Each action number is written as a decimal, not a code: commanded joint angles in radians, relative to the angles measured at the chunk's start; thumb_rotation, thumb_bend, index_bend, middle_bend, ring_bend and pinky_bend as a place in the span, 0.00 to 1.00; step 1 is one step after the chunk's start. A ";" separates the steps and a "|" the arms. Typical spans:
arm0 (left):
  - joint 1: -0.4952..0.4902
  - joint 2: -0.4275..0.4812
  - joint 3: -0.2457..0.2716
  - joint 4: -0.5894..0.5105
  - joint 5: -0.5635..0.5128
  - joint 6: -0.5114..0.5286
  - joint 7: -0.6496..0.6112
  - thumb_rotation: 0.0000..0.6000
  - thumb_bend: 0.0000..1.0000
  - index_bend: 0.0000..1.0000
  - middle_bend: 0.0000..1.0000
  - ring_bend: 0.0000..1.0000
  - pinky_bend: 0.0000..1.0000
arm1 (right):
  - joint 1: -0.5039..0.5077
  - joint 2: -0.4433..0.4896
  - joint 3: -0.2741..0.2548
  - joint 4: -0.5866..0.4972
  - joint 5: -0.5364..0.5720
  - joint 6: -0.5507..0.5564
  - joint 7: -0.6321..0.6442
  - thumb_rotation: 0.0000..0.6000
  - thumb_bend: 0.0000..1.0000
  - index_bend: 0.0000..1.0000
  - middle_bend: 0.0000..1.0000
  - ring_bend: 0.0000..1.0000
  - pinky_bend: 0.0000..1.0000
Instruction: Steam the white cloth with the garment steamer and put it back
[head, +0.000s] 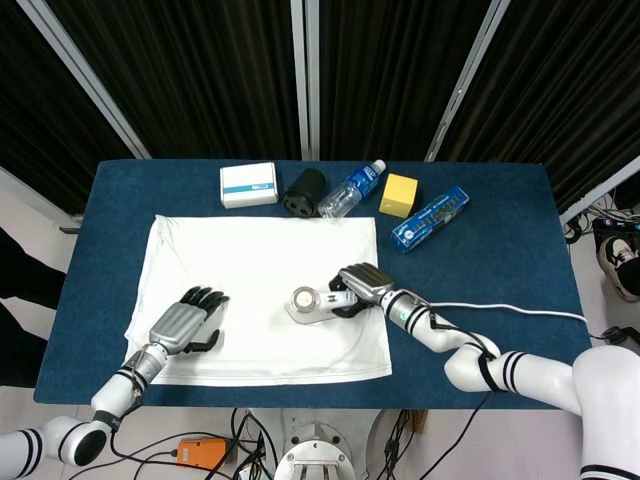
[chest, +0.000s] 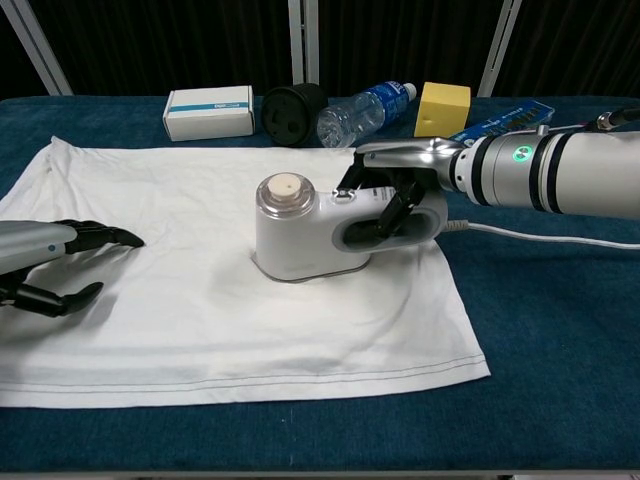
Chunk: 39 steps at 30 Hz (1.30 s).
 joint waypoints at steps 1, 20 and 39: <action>-0.002 -0.001 0.002 -0.001 -0.003 0.001 0.003 0.49 0.46 0.07 0.06 0.00 0.00 | -0.003 0.010 -0.019 -0.029 -0.024 0.008 0.005 1.00 0.49 0.97 0.89 0.94 0.81; -0.017 -0.011 0.015 0.001 -0.014 0.013 0.019 0.49 0.46 0.07 0.06 0.00 0.00 | -0.017 0.078 -0.047 -0.086 -0.081 0.095 0.091 1.00 0.49 0.97 0.89 0.95 0.82; -0.025 -0.010 0.023 -0.003 -0.023 0.019 0.029 0.49 0.46 0.07 0.06 0.00 0.00 | 0.013 0.057 -0.091 -0.083 -0.109 0.049 0.086 1.00 0.49 0.97 0.89 0.95 0.82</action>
